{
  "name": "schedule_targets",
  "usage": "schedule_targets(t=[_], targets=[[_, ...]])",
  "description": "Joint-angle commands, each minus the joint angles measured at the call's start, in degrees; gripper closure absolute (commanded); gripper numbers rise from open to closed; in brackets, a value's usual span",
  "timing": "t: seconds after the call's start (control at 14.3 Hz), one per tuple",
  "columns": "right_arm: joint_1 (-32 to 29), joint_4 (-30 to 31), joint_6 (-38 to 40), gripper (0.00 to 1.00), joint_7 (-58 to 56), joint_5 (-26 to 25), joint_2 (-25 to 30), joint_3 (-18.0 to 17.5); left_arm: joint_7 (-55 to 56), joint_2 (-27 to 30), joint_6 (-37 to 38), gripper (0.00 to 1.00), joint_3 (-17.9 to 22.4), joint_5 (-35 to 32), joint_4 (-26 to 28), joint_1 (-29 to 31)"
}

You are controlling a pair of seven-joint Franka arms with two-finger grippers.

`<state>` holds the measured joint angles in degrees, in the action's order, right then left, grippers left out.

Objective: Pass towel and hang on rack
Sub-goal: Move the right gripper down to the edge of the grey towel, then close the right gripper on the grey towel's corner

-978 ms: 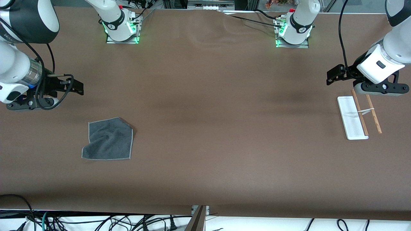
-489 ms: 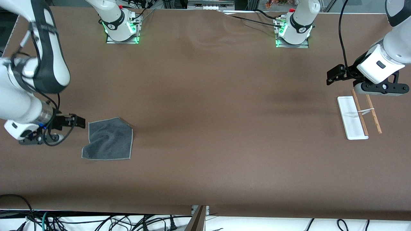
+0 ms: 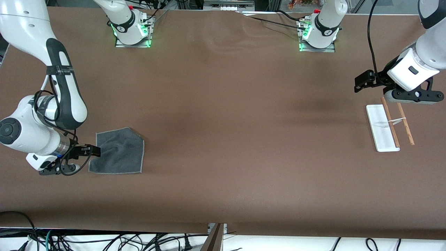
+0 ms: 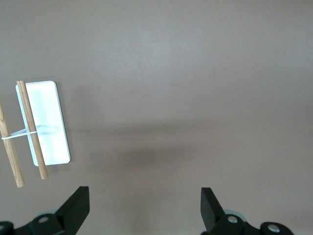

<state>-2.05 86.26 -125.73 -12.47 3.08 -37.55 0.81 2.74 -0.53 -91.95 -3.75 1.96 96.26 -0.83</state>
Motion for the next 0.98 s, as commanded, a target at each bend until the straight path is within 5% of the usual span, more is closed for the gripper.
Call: schedule_targets(t=[0.0,0.35,0.91], targets=[[-2.0,-3.6,-1.2,0.00,-3.4,2.3,-3.3,-0.8,-0.3,0.4,0.5,0.00,0.1,-0.8,0.2,-0.1],[-4.0,-7.8,-4.6,0.00,-7.9,4.3,-8.8,-1.0,-0.2,0.4,0.5,0.00,0.1,-0.8,0.2,-0.1],[-5.1,-7.2,-4.8,0.01,-10.6,8.0,-10.3,-1.0,-0.3,0.4,0.5,0.00,0.1,-0.8,0.2,-0.1]])
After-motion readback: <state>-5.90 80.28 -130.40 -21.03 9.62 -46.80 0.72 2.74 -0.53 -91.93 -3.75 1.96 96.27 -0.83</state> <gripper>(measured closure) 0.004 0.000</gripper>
